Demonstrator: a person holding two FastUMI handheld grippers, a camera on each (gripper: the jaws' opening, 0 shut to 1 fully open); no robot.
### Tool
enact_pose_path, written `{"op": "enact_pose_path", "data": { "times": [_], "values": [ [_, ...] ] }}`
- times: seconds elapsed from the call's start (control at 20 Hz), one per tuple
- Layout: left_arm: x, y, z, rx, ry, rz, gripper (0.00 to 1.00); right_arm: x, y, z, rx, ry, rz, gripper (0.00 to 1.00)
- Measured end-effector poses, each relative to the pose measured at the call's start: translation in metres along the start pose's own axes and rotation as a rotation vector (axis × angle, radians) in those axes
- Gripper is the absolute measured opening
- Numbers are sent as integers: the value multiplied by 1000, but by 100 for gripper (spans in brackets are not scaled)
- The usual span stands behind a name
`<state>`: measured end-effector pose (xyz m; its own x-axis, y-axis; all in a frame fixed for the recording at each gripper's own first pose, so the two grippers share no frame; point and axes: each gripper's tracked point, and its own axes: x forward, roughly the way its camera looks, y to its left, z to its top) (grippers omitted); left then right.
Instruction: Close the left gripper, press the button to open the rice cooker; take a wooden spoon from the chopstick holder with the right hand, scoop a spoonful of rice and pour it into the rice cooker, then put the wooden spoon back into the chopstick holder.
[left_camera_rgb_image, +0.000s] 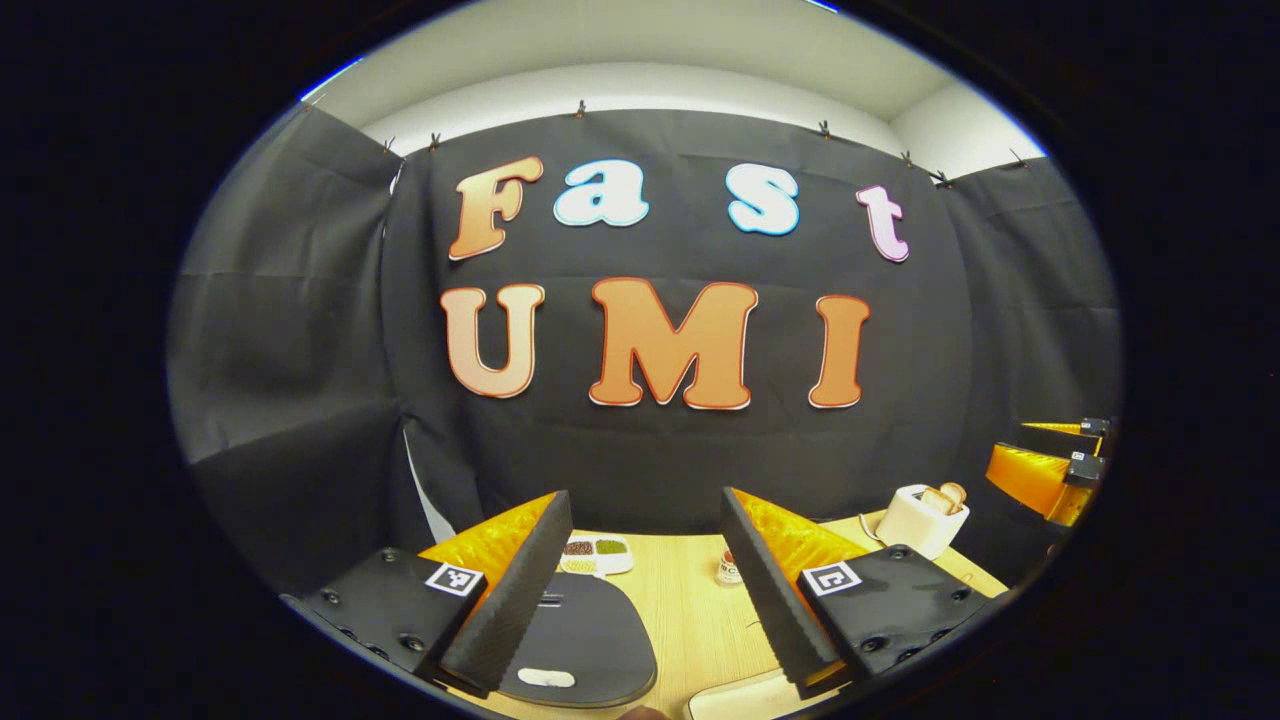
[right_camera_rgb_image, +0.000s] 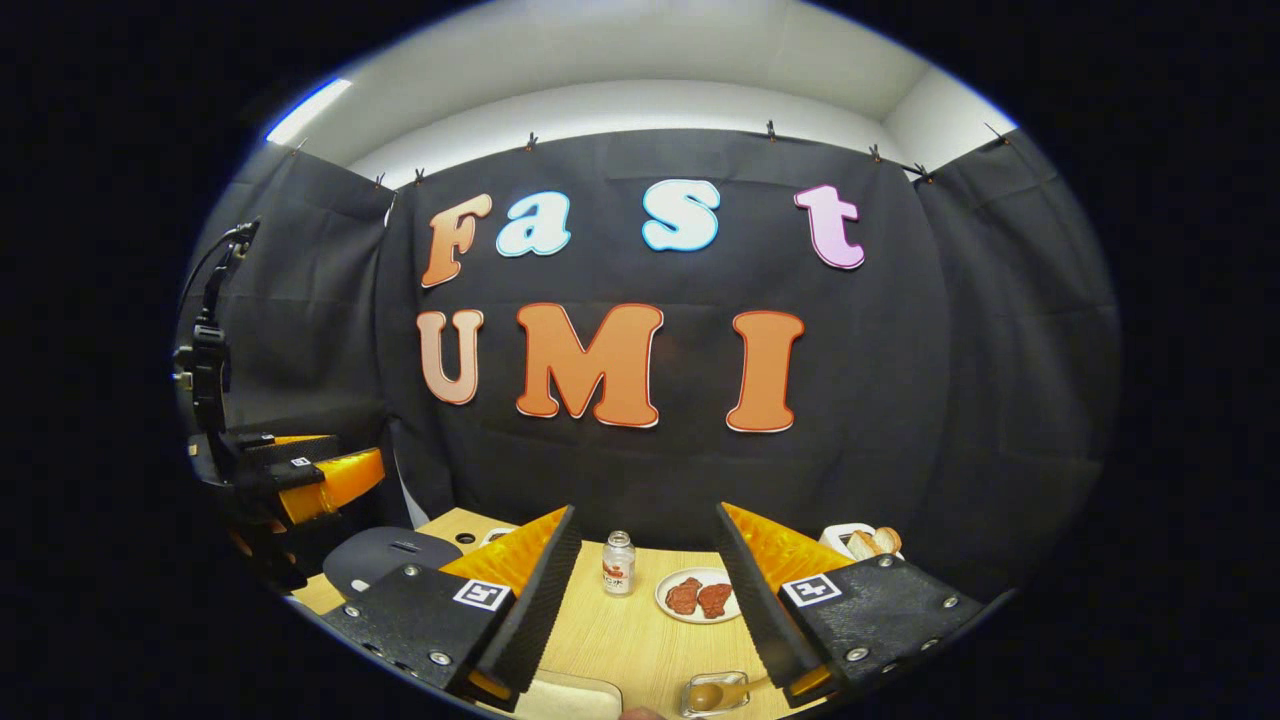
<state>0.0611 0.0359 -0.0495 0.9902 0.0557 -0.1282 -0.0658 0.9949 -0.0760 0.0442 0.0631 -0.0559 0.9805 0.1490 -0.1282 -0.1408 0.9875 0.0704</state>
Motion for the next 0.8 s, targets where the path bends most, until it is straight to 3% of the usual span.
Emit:
{"op": "enact_pose_path", "data": {
  "times": [0.35,0.7,0.75,0.8],
  "values": [
    [-14,-1,13,26,-73,2,100,-3,-5,11,-5,-54,0,84],
    [-29,-1,53,-27,-171,-4,99,-11,-4,44,-5,-145,21,84],
    [-30,0,55,-27,-173,-4,99,-11,-2,48,-14,-158,24,88],
    [-31,2,56,-26,-178,3,99,-12,-1,50,-22,-164,25,84]
  ]
}}
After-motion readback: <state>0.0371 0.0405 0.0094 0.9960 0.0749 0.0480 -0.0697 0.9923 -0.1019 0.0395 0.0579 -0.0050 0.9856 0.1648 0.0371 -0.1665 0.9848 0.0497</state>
